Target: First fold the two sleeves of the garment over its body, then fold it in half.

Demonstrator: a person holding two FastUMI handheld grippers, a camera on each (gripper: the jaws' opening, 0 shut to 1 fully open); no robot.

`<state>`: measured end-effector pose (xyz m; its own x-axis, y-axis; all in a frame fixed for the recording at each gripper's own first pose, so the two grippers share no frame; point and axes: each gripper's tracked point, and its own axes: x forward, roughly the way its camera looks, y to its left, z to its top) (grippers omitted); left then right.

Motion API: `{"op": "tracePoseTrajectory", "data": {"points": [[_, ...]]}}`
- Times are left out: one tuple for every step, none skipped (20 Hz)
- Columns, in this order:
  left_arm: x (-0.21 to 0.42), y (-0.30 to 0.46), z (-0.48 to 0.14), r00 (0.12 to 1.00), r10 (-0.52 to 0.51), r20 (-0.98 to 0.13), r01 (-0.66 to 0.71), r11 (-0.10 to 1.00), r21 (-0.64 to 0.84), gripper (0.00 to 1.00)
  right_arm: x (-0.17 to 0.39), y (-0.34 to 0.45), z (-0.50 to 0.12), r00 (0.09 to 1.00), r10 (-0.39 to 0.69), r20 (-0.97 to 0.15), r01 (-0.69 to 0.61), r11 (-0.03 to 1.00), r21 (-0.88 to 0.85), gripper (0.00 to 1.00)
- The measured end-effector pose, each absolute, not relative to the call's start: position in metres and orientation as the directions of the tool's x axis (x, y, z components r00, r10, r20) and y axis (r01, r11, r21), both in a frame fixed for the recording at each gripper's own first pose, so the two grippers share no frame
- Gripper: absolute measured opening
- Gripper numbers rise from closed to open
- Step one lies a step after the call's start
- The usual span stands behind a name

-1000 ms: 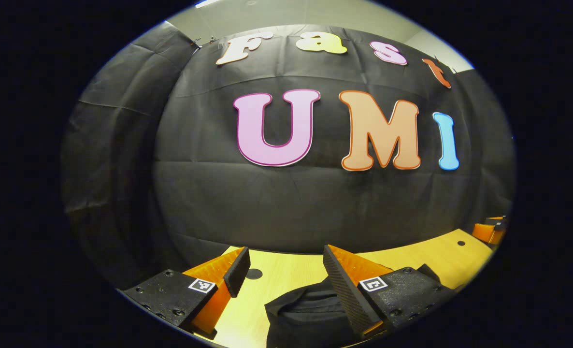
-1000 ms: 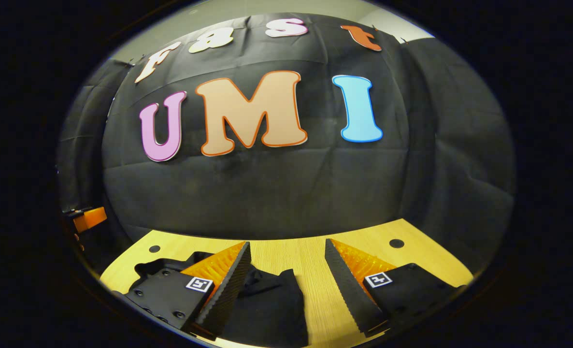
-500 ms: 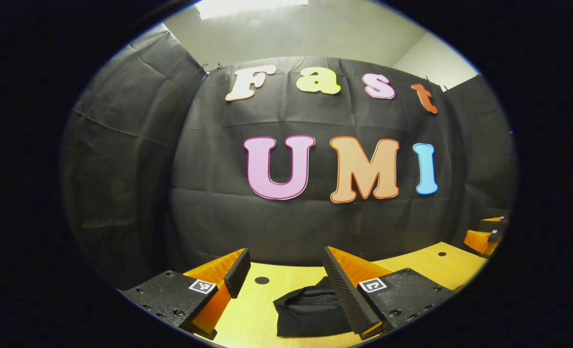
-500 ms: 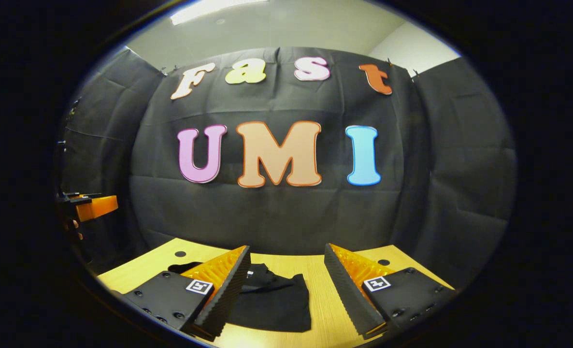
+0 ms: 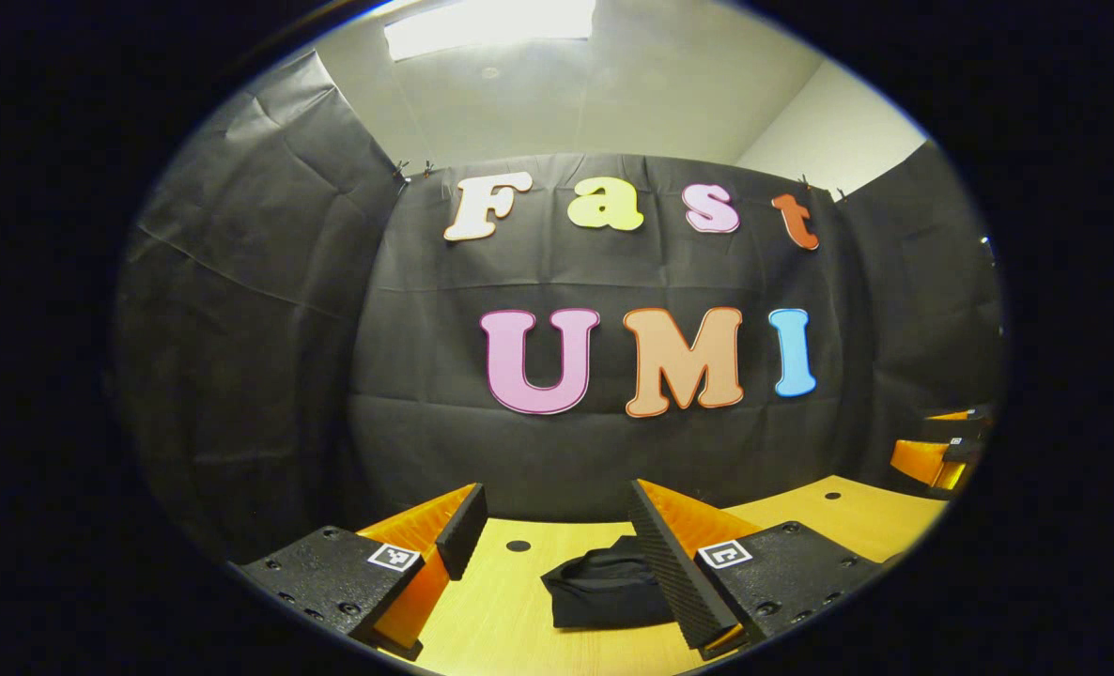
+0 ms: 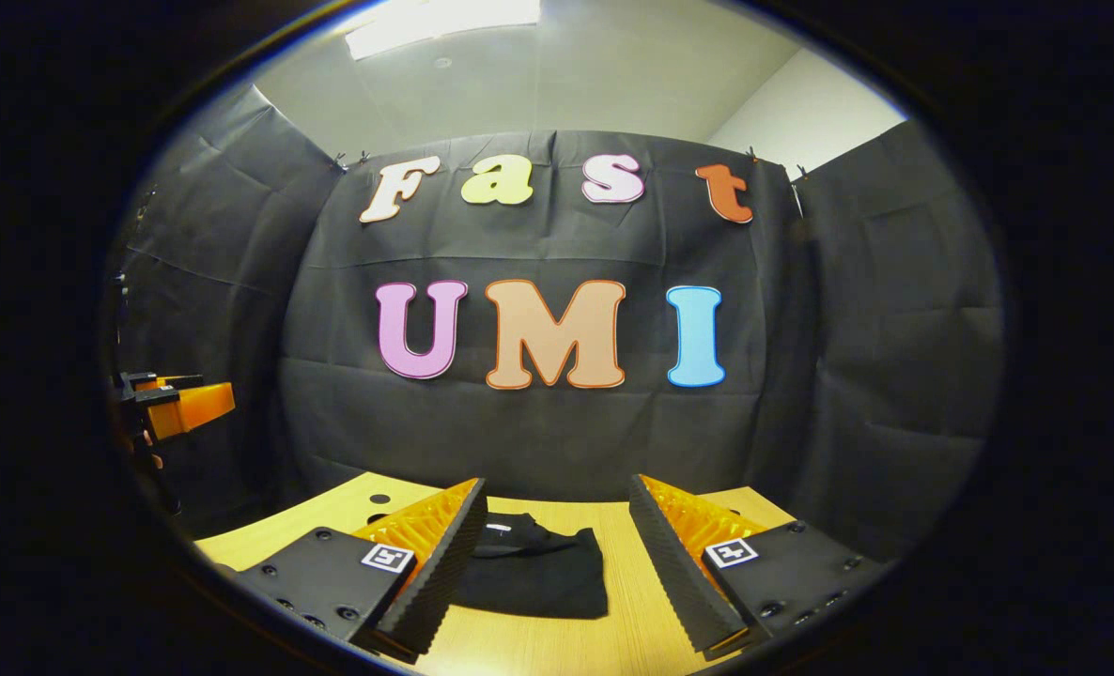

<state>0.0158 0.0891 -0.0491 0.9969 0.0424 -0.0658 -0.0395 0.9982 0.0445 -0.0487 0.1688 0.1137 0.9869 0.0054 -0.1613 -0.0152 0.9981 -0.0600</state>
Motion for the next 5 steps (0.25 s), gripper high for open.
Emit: {"op": "tracePoseTrajectory", "data": {"points": [[0.01, 0.09, -0.046, 0.997, 0.042, -0.062, -0.04, 0.998, 0.042, 0.93, -0.055, 0.168, 0.113, 0.986, -0.001, -0.165, -0.009, 0.998, -0.059, 0.94], [0.004, 0.092, -0.045, 0.997, 0.043, -0.063, -0.041, 0.998, 0.04, 0.93, -0.06, 0.169, 0.112, 0.986, -0.002, -0.168, -0.008, 0.998, -0.056, 0.94], [0.0, 0.093, -0.042, 0.997, 0.042, -0.059, -0.039, 0.999, 0.037, 0.93, -0.064, 0.17, 0.112, 0.986, -0.001, -0.168, -0.008, 0.999, -0.052, 0.94], [-0.003, 0.093, -0.038, 0.998, 0.042, -0.05, -0.04, 0.998, 0.037, 0.92, -0.068, 0.17, 0.113, 0.986, -0.005, -0.168, -0.004, 0.999, -0.053, 0.96], [-0.006, 0.095, -0.035, 0.998, 0.042, -0.045, -0.04, 0.998, 0.04, 0.91, -0.071, 0.17, 0.113, 0.986, -0.01, -0.166, 0.001, 0.999, -0.055, 0.96]]}}
